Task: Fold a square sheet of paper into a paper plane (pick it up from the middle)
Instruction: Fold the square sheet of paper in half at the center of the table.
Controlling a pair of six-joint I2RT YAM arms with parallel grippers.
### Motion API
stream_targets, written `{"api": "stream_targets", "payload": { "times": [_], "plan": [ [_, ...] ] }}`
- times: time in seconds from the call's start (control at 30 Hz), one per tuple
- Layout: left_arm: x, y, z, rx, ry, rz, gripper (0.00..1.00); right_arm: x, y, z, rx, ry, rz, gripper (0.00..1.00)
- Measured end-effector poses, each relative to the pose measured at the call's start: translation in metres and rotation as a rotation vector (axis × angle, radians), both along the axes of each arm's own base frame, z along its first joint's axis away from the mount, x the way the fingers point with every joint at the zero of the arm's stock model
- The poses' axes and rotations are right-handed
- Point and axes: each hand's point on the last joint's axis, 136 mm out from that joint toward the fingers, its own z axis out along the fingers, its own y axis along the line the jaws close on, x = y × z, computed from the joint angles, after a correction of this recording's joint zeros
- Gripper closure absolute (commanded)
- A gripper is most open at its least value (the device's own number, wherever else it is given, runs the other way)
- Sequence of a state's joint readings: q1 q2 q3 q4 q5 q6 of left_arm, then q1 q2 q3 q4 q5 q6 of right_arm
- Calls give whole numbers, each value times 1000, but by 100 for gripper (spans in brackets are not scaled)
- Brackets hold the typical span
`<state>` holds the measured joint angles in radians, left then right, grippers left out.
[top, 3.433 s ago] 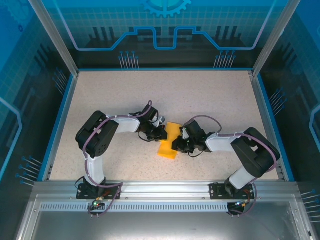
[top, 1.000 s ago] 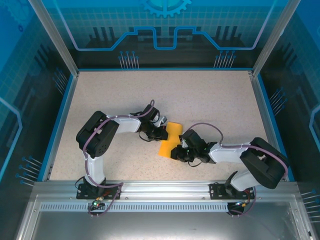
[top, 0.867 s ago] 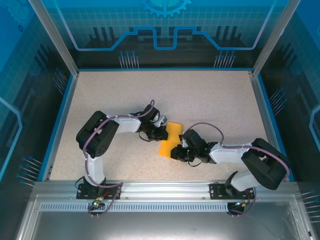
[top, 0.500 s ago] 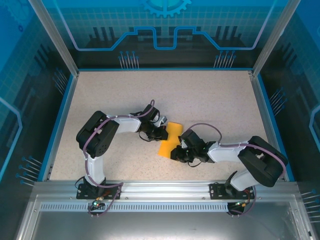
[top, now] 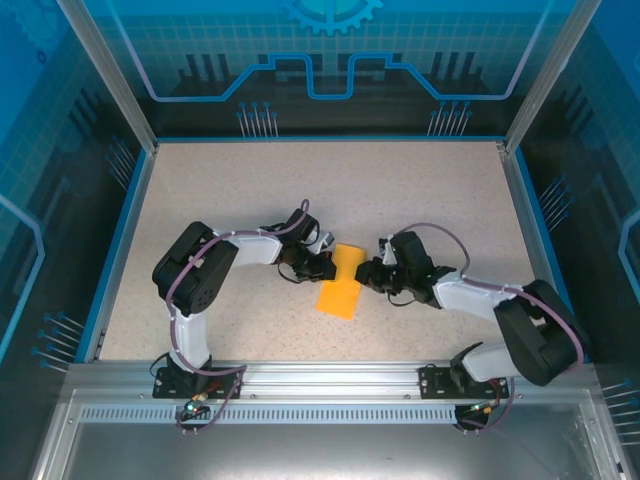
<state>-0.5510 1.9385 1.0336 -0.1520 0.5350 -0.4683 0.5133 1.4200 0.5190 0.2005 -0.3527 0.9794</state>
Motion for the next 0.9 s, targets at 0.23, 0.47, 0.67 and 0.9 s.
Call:
{"api": "stream_targets", "payload": {
  "times": [0.23, 0.47, 0.67, 0.9],
  "plan": [
    [0, 0, 0, 0, 1, 0, 100, 3, 3, -26, -33, 56, 21, 87],
    [0, 0, -1, 0, 3, -1, 100, 2, -4, -47, -72, 92, 25, 88],
    [0, 0, -1, 0, 3, -1, 100, 2, -4, -46, -67, 93, 28, 87],
    [0, 0, -1, 0, 3, -1, 100, 16, 0, -33, -62, 58, 32, 88]
  ]
}}
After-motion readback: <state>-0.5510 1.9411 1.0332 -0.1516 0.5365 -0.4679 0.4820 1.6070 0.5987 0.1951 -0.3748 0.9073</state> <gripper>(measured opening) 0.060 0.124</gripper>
